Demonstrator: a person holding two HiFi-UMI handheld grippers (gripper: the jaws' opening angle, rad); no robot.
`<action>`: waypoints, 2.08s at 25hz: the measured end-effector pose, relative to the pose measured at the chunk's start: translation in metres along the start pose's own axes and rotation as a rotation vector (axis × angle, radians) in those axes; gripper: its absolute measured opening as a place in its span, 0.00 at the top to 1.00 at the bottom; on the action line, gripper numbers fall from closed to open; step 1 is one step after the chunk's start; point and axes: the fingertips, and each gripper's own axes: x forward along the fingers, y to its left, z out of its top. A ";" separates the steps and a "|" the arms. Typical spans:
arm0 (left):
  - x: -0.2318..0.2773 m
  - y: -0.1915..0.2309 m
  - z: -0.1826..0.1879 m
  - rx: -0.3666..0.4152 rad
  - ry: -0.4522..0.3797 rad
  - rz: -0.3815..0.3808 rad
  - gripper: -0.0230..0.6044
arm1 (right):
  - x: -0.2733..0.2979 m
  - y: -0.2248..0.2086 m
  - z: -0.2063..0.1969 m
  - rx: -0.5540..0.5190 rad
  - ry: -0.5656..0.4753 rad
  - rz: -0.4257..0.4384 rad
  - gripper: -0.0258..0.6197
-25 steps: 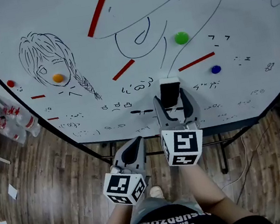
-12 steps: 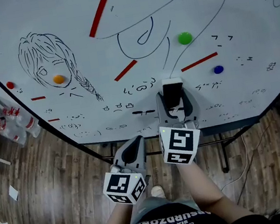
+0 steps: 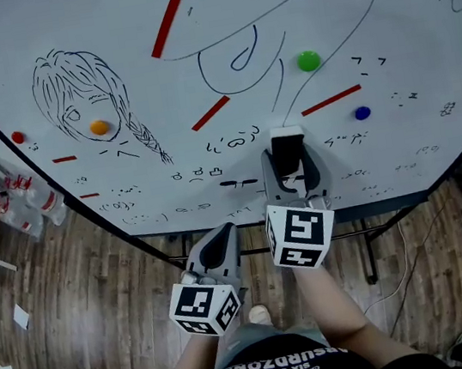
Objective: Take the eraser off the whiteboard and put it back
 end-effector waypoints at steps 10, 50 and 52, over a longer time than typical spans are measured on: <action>-0.005 -0.001 -0.001 -0.003 -0.003 0.010 0.95 | -0.010 -0.001 -0.001 0.016 0.005 0.010 0.58; -0.028 -0.077 0.004 0.011 -0.044 0.070 0.95 | -0.092 -0.016 0.035 0.030 -0.057 0.205 0.58; -0.030 -0.080 0.004 0.010 -0.048 0.076 0.95 | -0.097 -0.016 0.035 0.030 -0.057 0.215 0.58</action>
